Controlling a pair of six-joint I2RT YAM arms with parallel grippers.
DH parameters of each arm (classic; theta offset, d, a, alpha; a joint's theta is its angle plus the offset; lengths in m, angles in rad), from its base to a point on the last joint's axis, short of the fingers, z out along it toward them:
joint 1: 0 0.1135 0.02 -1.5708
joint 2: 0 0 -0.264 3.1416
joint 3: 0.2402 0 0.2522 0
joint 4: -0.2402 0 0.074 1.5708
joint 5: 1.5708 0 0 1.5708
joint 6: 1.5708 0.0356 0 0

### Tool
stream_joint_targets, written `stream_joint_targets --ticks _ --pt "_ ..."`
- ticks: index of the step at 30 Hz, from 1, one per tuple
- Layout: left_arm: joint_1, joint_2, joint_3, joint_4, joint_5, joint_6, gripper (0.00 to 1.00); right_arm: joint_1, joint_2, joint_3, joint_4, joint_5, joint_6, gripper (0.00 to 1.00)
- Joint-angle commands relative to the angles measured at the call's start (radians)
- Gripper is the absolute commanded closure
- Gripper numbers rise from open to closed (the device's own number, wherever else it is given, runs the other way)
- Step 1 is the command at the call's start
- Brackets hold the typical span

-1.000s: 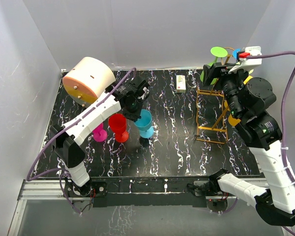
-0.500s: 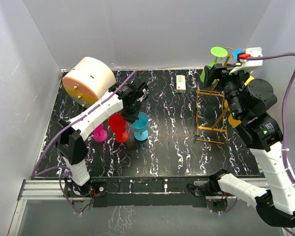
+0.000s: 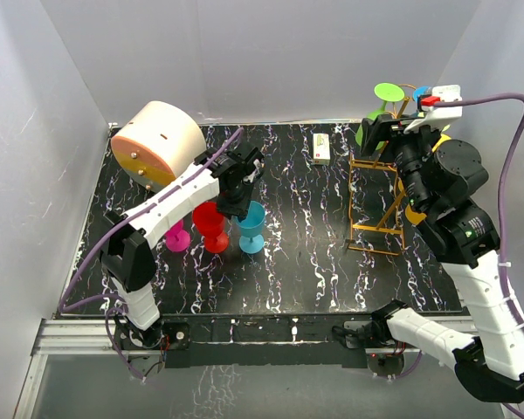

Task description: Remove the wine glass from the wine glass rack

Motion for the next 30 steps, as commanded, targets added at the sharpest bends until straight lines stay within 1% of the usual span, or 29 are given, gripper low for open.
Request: stream_joint_targets --ticks 1,5,9,13,15,18,20,25,30 --pt "0.004 -0.067 0.041 -0.015 0.019 0.013 0.65 -0.001 0.014 0.028 0.018 0.032 -0.033 0.31" --pt "0.004 -0.119 0.098 -0.029 0.046 0.024 0.6 -0.001 0.074 0.067 -0.015 0.097 -0.064 0.35" --pt "0.004 -0.195 0.146 -0.016 0.07 0.047 0.55 0.0 0.182 0.114 -0.048 0.197 -0.102 0.39" --pt "0.004 -0.286 0.146 0.018 0.085 0.063 0.45 -0.001 0.288 0.179 -0.054 0.3 -0.151 0.4" --pt "0.004 -0.335 0.128 0.045 0.099 0.069 0.41 0.0 0.345 0.214 -0.058 0.352 -0.181 0.4" --pt "0.004 -0.419 0.07 0.11 0.133 0.082 0.38 -0.001 0.425 0.251 -0.045 0.429 -0.243 0.39" --pt "0.004 -0.484 0.019 0.167 0.155 0.082 0.35 -0.002 0.473 0.276 -0.034 0.475 -0.285 0.38" --pt "0.004 -0.616 -0.105 0.319 0.198 0.073 0.18 -0.007 0.587 0.365 -0.057 0.538 -0.333 0.31" --pt "0.004 -0.705 -0.17 0.421 0.211 0.086 0.05 -0.021 0.697 0.478 -0.119 0.569 -0.343 0.31"
